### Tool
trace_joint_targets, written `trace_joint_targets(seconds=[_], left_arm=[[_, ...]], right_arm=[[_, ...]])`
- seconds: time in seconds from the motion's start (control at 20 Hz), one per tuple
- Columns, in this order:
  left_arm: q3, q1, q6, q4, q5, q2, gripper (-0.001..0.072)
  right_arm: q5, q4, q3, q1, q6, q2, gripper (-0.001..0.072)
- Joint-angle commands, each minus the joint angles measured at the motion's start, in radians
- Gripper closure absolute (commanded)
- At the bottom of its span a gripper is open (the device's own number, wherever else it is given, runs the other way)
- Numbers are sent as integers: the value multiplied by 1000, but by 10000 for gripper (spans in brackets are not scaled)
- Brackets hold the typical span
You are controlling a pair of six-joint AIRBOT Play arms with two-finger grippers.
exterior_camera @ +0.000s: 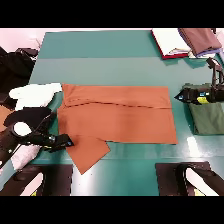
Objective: Fold the shirts.
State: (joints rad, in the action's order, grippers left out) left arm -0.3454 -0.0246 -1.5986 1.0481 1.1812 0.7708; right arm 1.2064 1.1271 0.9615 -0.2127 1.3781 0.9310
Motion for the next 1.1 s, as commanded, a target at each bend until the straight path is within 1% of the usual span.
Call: trace_joint_targets(seconds=[0.0,0.05,0.1,0.15,0.25,0.4,0.45,0.5,0.6,0.7,0.8,0.95,1.05], left_arm=[[22,-88,-2,-53,-88,-1,269],[6,-88,-1,-53,-71,-1,511],[-14,-88,3,-52,-57,-1,667],[-37,-88,5,-52,-45,-2,684],[-85,-88,10,-37,-21,-2,684],[-135,-88,29,-34,-14,-2,684],[-143,-88,32,-35,-14,-2,684],[-147,-88,36,-35,-14,-2,684],[-149,-88,36,-35,-23,-2,684],[-149,-88,36,-35,-32,-2,684],[-149,-88,36,-35,-30,-2,684],[-152,-88,37,-32,-29,-2,685],[-178,-88,36,-9,1,-3,686]], right_arm=[[18,-27,-2,-1,-3,-4,262],[41,-24,-2,-3,-20,-4,262],[74,-18,-3,-16,-23,-4,262],[110,1,-5,-37,-25,-4,262],[173,53,-42,-101,-26,-5,262],[238,169,-197,-244,-30,-6,254],[235,183,-265,-305,-51,-6,157],[229,179,-326,-366,-63,-6,115],[199,132,-422,-458,-82,10,122],[158,56,-476,-477,-107,41,192],[127,-4,-487,-434,-112,87,193],[86,-36,-469,-306,-112,165,209],[71,-29,-431,-222,-112,197,365]])
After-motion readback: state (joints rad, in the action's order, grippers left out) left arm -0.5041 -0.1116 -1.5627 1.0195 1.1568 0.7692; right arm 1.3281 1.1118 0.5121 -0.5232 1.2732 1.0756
